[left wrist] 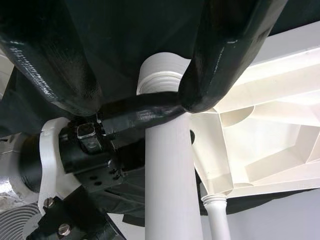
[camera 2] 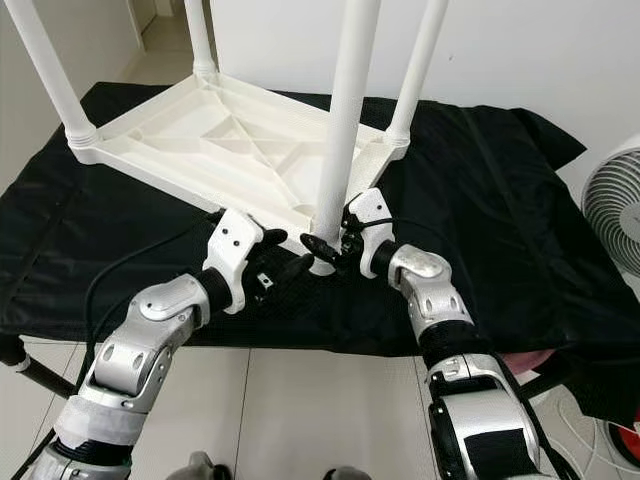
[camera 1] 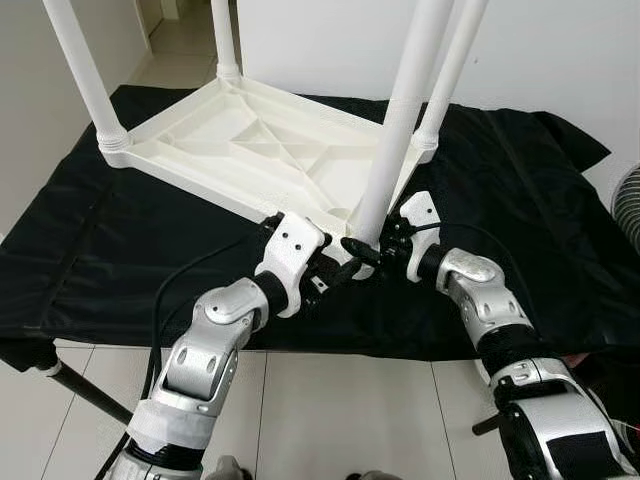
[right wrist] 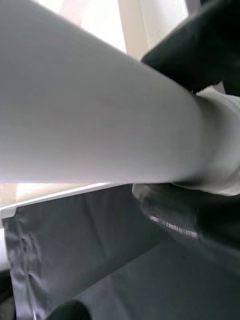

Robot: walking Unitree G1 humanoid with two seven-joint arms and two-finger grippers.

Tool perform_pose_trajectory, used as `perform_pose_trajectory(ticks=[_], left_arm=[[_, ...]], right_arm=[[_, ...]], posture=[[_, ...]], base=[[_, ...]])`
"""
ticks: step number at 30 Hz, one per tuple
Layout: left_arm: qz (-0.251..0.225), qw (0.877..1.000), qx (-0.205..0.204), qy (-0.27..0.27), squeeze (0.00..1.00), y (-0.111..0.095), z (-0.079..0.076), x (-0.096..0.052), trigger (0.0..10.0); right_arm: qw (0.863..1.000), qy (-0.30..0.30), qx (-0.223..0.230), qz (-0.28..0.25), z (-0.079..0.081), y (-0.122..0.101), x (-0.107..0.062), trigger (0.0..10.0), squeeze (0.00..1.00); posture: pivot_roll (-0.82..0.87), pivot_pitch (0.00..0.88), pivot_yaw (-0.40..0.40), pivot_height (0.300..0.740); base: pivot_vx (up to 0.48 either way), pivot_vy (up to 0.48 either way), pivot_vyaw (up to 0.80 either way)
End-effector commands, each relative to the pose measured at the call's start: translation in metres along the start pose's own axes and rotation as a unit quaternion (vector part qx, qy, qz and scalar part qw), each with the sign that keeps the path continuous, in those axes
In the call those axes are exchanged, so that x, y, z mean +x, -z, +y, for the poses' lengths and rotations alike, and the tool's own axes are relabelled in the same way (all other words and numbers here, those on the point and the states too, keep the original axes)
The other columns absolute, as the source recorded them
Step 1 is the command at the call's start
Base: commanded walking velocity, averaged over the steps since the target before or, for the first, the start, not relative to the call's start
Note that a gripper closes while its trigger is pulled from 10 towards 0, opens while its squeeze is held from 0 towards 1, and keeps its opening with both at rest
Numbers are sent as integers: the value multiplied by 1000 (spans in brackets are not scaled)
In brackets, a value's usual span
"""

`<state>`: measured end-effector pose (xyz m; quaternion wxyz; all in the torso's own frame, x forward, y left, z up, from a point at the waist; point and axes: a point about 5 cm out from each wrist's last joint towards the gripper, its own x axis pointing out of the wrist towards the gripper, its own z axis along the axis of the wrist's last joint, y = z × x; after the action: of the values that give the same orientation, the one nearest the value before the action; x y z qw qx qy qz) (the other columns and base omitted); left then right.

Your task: Building children table

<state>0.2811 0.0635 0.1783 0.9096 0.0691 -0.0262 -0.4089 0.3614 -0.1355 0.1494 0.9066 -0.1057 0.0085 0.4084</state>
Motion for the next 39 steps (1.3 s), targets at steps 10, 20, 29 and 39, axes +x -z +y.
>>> perform_pose_trajectory(ticks=[10,20,29,39], left_arm=[[4,1000,-4,-20,0,2,1,0,10000],[1,1000,-9,-16,0,2,-2,3,10000],[6,1000,-12,-18,0,6,-4,1,10000],[8,1000,-15,-24,0,8,-5,-1,10000]], right_arm=[[1000,-5,20,-15,8,4,2,10000,0],[990,111,78,-47,21,1,15,10000,0],[957,257,115,-75,50,-12,26,10000,0],[952,274,102,-90,62,-23,24,10000,0]], posture=[[-58,33,-1,740],[-74,41,-5,740],[-61,40,-29,740],[-50,36,-43,740]], base=[[0,0,0],[0,0,0],[0,0,0],[0,0,0]])
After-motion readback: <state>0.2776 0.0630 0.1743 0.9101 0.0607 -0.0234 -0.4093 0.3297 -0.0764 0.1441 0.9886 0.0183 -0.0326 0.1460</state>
